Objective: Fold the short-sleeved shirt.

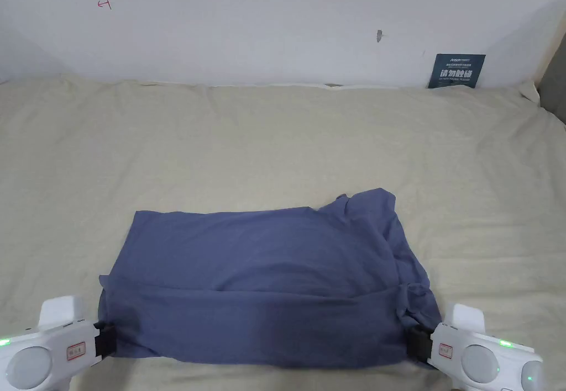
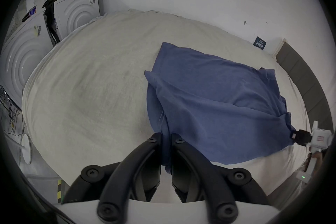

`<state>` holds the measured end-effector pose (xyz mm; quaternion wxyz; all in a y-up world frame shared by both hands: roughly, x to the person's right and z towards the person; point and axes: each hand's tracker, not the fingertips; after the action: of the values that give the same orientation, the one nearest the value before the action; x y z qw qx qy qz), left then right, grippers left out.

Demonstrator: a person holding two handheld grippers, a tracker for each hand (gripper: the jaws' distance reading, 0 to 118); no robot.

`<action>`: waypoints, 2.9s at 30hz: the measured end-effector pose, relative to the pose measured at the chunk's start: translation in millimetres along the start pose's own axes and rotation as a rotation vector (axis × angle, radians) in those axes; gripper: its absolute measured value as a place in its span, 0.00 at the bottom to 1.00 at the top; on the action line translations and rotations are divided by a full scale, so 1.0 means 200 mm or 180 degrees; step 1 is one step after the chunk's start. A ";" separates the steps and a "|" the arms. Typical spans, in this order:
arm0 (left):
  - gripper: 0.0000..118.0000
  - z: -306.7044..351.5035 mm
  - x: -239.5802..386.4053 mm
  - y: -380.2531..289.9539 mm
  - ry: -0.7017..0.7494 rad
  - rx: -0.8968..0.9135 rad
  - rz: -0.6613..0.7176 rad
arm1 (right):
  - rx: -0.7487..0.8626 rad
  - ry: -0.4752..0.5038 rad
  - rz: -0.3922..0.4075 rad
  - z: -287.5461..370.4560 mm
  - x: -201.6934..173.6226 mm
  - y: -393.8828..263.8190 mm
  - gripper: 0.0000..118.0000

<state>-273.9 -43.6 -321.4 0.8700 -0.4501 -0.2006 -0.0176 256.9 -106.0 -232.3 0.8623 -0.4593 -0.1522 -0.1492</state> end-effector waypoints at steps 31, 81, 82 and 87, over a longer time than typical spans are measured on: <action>0.20 0.07 0.04 -0.46 0.0372 -0.0448 0.0026 | -0.0089 0.0201 -0.0266 0.36 0.24 -0.48 0.11; 0.60 -0.24 -0.14 0.72 -0.0095 0.0414 -0.0194 | 0.2117 0.0225 0.0713 0.76 -0.42 0.34 0.01; 0.86 -0.30 -0.18 0.74 -0.0109 0.0280 -0.0241 | 0.2089 0.0216 0.0711 0.73 -0.42 0.35 0.01; 0.86 -0.62 -0.30 0.74 0.0260 -0.0040 -0.0404 | 0.1937 0.0123 0.0712 0.59 -0.43 0.41 0.01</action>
<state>-257.3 -61.9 -522.4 0.8718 -0.4408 -0.1931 -0.0923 196.4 46.1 -265.7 0.9738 -0.1914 -0.1220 -0.0098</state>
